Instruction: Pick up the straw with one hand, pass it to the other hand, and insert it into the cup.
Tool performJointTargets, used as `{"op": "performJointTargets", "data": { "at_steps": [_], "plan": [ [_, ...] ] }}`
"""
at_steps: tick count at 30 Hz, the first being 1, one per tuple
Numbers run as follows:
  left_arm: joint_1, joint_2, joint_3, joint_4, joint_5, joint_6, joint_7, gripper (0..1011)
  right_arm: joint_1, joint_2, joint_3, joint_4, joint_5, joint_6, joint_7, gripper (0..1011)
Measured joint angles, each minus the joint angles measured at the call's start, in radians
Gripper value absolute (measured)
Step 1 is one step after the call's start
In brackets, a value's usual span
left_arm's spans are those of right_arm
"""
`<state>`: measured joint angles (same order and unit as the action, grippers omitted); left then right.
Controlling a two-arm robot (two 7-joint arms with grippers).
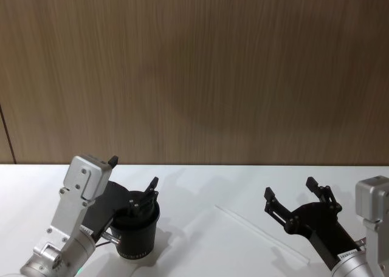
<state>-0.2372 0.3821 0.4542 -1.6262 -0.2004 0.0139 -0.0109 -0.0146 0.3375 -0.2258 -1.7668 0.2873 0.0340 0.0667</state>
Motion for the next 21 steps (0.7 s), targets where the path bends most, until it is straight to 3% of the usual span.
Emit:
{"op": "performJointTargets", "data": {
  "at_steps": [21],
  "plan": [
    [0.000,0.000,0.000,0.000,0.000,0.000,0.000,1003,0.000,0.000,0.000,0.000,0.000,0.000,0.000,1001]
  ]
}}
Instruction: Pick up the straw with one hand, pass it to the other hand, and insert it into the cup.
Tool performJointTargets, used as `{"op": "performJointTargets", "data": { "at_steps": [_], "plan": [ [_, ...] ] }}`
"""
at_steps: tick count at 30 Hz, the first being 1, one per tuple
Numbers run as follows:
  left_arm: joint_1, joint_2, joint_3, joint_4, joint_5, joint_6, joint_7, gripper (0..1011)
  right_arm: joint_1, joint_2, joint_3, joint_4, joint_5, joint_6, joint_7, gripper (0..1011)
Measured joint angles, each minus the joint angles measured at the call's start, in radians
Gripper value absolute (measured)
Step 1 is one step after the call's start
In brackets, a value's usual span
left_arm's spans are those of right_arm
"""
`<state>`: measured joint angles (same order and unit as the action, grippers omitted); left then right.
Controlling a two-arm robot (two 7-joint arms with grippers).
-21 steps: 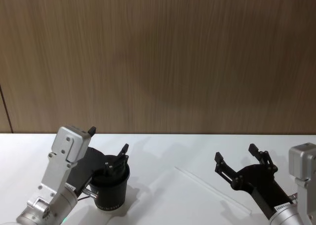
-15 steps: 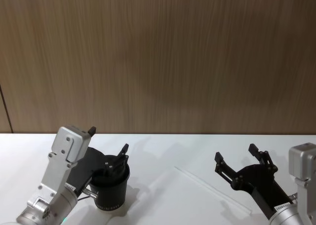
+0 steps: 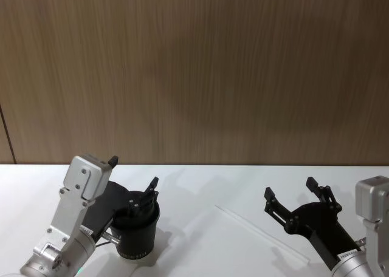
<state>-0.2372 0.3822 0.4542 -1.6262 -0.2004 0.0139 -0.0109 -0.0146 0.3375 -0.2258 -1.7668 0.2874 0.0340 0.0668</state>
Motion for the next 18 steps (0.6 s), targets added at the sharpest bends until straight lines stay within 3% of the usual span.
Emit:
{"op": "performJointTargets", "data": {
  "at_steps": [18],
  "plan": [
    [0.000,0.000,0.000,0.000,0.000,0.000,0.000,1003,0.000,0.000,0.000,0.000,0.000,0.000,0.000,1001]
  ]
}}
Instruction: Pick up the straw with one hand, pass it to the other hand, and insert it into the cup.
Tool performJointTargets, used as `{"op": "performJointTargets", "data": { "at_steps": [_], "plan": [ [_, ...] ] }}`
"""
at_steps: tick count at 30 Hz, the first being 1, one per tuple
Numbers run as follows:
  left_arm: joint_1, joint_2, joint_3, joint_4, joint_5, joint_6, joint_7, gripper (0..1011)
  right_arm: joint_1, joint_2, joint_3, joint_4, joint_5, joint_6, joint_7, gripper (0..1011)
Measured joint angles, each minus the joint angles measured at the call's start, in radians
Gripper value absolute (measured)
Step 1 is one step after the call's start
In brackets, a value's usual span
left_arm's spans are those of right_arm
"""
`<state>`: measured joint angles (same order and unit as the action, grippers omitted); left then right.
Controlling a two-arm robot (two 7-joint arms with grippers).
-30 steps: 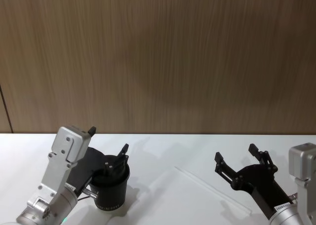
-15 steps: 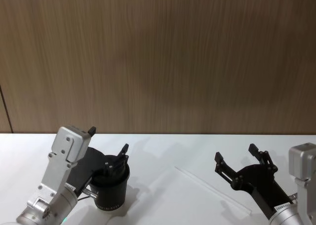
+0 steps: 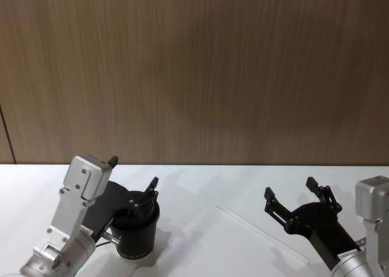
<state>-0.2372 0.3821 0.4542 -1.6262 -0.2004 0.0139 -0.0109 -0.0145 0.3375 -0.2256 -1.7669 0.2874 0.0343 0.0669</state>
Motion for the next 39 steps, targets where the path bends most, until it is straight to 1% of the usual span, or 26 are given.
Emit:
{"op": "performJointTargets", "data": {
  "at_steps": [6,12,19,24,28,29,31,35,39],
  "plan": [
    [0.000,0.000,0.000,0.000,0.000,0.000,0.000,1003,0.006,0.007,0.000,-0.004,0.000,0.017,0.008,1001],
    [0.000,0.000,0.000,0.000,0.000,0.000,0.000,1003,0.019,0.030,0.002,-0.021,0.002,0.055,0.040,1001],
    [0.000,0.000,0.000,0.000,0.000,0.000,0.000,1003,0.027,0.075,0.012,-0.038,0.019,0.094,0.105,1001],
    [0.000,0.000,0.000,0.000,0.000,0.000,0.000,1003,0.033,0.114,0.027,-0.040,0.039,0.115,0.160,1001],
    [0.000,0.000,0.000,0.000,0.000,0.000,0.000,1003,0.044,0.144,0.036,-0.026,0.059,0.133,0.203,1001],
    [0.000,0.000,0.000,0.000,0.000,0.000,0.000,1003,0.044,0.144,0.036,-0.026,0.059,0.133,0.203,1001],
    [0.000,0.000,0.000,0.000,0.000,0.000,0.000,1003,0.055,0.159,0.040,-0.008,0.072,0.146,0.230,1001],
    [0.000,0.000,0.000,0.000,0.000,0.000,0.000,1003,0.068,0.172,0.040,0.014,0.084,0.158,0.254,1001],
    [0.000,0.000,0.000,0.000,0.000,0.000,0.000,1003,0.093,0.188,0.033,0.052,0.100,0.184,0.289,1001]
  ]
}}
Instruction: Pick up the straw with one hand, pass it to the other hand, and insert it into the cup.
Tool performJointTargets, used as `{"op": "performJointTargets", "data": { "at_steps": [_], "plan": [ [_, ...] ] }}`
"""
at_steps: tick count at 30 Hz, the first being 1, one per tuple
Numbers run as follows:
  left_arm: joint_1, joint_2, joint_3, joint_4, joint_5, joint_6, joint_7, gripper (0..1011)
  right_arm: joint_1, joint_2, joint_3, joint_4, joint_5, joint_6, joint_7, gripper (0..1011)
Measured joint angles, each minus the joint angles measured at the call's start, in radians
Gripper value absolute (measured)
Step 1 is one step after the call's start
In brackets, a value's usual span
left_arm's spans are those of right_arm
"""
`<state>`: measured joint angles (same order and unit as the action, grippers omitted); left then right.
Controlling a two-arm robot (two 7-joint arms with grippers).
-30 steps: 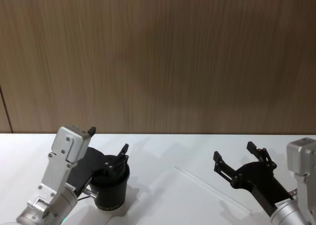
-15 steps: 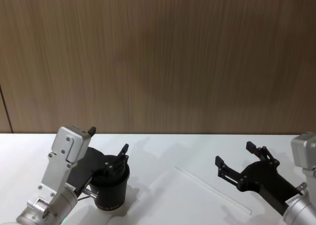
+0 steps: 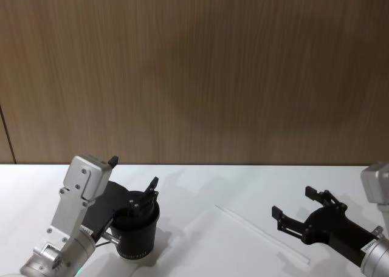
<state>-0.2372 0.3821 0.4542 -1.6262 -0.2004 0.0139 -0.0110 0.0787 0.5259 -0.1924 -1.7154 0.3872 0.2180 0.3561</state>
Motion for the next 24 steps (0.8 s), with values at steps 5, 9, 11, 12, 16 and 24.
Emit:
{"op": "performJointTargets", "data": {
  "at_steps": [5,9,11,12,16,24],
  "plan": [
    [0.000,0.000,0.000,0.000,0.000,0.000,0.000,1003,0.031,0.013,-0.015,0.041,0.008,0.028,0.029,1001],
    [0.000,0.000,0.000,0.000,0.000,0.000,0.000,1003,0.065,0.023,-0.036,0.084,0.010,0.058,0.051,1001],
    [0.000,0.000,0.000,0.000,0.000,0.000,0.000,1003,0.075,0.026,-0.042,0.097,0.009,0.067,0.056,1001],
    [0.000,0.000,0.000,0.000,0.000,0.000,0.000,1003,0.087,0.029,-0.049,0.111,0.008,0.076,0.060,1001],
    [0.000,0.000,0.000,0.000,0.000,0.000,0.000,1002,0.110,0.036,-0.067,0.139,0.002,0.092,0.069,1001],
    [0.000,0.000,0.000,0.000,0.000,0.000,0.000,1003,0.149,0.048,-0.100,0.187,-0.016,0.120,0.081,1001]
  ]
}}
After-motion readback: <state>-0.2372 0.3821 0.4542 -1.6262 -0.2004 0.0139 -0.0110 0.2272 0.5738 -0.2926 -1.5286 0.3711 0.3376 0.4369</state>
